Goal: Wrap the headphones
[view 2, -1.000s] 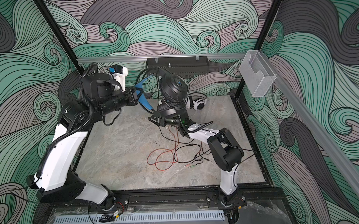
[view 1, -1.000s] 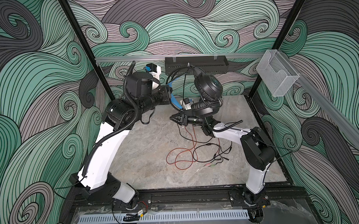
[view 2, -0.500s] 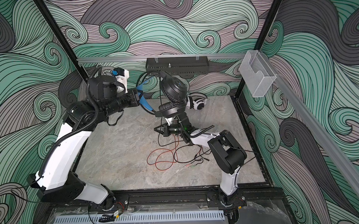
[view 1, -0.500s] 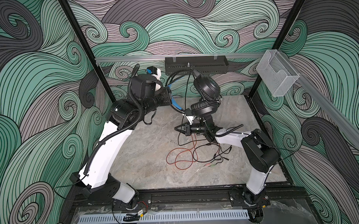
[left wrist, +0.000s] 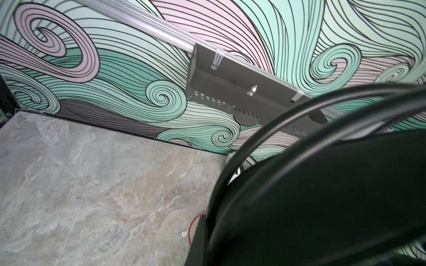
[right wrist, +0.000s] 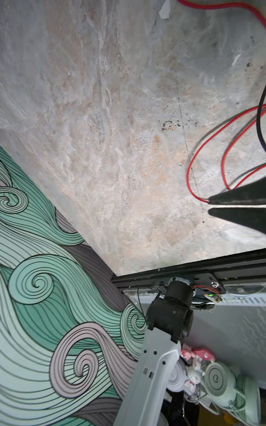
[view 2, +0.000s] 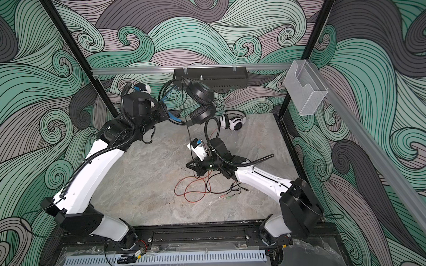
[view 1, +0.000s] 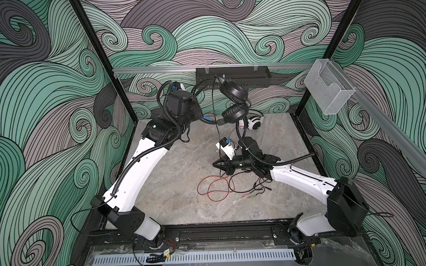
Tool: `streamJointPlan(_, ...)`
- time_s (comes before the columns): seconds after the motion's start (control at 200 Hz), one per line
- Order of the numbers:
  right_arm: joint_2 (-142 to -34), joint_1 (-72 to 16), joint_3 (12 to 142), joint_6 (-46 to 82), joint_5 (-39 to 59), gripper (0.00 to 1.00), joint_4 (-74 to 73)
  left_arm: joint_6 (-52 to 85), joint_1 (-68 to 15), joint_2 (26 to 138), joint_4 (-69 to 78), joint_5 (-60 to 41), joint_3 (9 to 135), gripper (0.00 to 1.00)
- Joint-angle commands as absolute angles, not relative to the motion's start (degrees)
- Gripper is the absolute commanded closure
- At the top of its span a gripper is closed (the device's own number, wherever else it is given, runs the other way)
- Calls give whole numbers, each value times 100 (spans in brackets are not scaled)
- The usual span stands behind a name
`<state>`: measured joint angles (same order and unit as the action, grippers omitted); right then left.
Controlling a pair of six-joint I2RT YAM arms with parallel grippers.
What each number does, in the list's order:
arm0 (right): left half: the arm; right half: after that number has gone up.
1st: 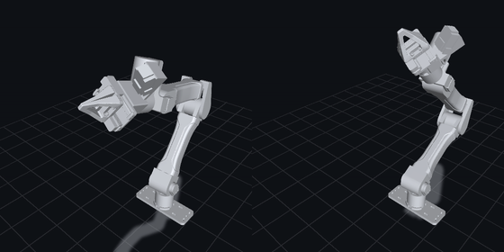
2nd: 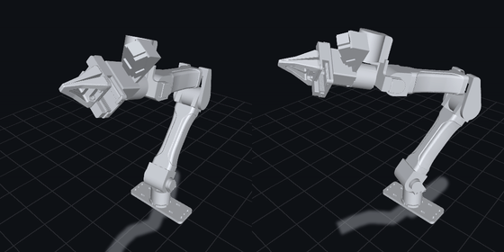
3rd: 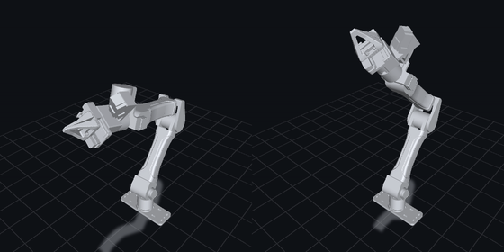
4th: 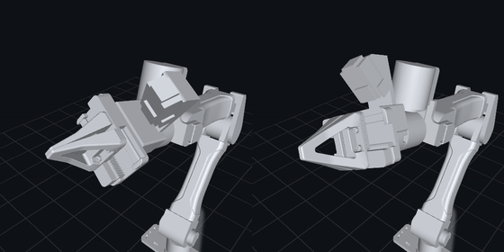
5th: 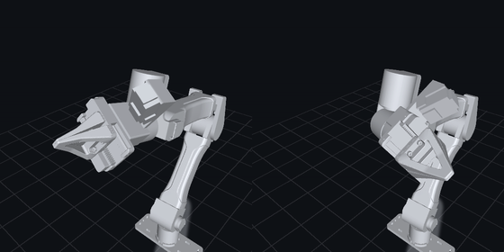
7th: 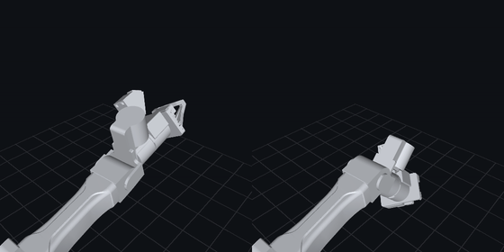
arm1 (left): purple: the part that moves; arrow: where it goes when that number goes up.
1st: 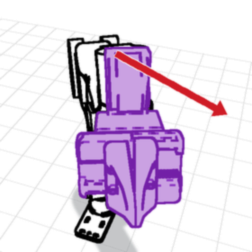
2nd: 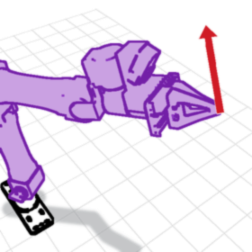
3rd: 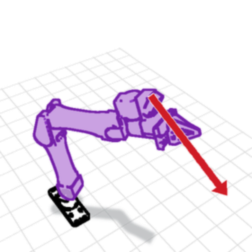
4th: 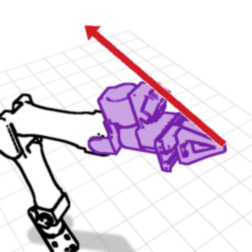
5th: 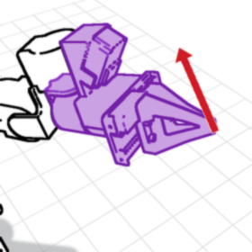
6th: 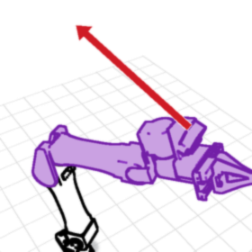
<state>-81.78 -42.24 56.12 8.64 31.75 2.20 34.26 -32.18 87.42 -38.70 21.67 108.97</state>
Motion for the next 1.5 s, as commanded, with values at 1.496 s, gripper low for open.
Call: streamJointPlan(1.496, -8907, -5651, 10955, -2612, -2334, 100, 6130, 497, -3980, 7593, -3233, 3328, 7930, 100)
